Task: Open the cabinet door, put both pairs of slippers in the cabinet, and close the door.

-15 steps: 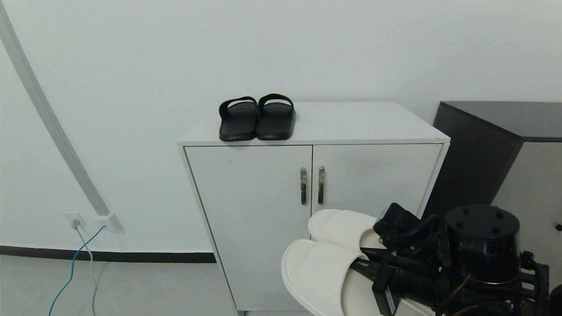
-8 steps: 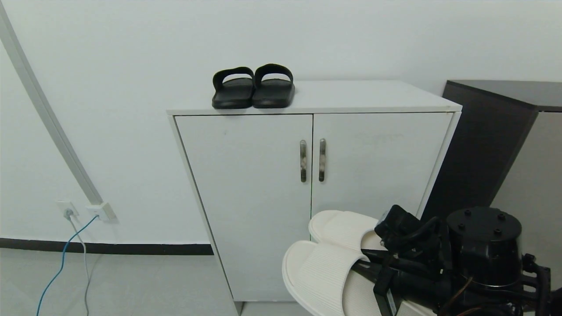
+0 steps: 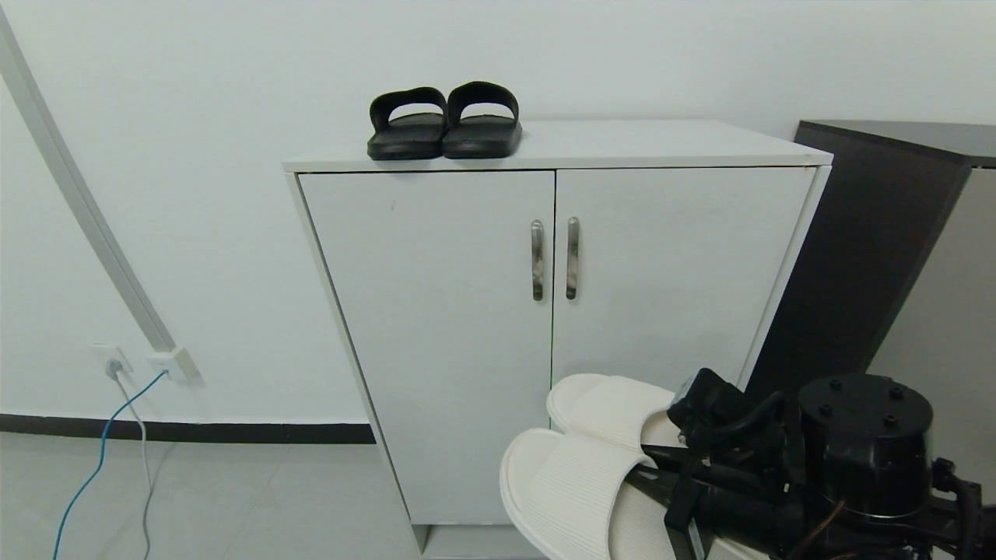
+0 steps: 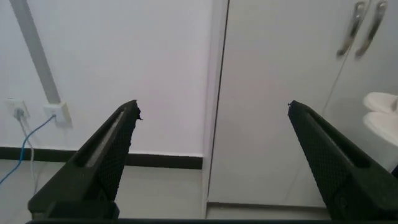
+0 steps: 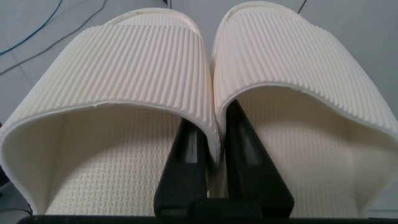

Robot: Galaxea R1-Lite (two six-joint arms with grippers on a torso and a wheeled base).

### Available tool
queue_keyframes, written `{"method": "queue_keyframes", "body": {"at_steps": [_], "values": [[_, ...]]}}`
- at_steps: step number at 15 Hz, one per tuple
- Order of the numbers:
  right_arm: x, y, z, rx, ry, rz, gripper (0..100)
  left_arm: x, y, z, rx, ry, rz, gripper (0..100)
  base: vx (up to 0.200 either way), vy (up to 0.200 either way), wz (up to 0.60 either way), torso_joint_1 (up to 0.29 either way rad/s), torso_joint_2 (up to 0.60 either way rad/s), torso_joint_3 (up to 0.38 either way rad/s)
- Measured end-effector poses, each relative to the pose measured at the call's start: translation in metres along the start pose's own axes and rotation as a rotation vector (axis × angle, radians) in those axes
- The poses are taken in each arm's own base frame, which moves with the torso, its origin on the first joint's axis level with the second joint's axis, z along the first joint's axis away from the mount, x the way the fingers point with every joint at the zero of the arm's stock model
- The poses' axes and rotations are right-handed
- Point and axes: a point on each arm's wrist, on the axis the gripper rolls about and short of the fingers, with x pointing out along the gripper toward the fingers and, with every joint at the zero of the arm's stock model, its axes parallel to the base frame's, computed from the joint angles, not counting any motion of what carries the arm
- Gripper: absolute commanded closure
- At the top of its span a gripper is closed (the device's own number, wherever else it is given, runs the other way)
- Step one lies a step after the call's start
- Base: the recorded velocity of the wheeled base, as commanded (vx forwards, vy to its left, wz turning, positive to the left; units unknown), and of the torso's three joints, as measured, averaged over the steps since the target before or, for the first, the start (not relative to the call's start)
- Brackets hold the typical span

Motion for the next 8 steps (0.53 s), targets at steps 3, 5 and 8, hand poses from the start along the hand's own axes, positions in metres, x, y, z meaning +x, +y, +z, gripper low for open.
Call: {"method": "queue_keyframes", "body": {"at_steps": [3,5,8], "values": [[-0.001,0.001,-0.003,-0.001,0.007,0.005,100,0.019,-0.006,0.029,-0.024,0.087,-0.208,0,0.000,0.000,0.00,0.000,0.00,0.000],[-0.001,0.001,-0.002,0.001,-0.009,0.003,100,0.041,-0.010,0.042,-0.044,0.161,-0.348,0,0.000,0.000,0.00,0.000,0.00,0.000],[0.001,0.000,-0.003,0.003,-0.004,0.001,100,0.079,-0.015,0.070,-0.053,0.170,-0.464,0,0.000,0.000,0.00,0.000,0.00,0.000]]}}
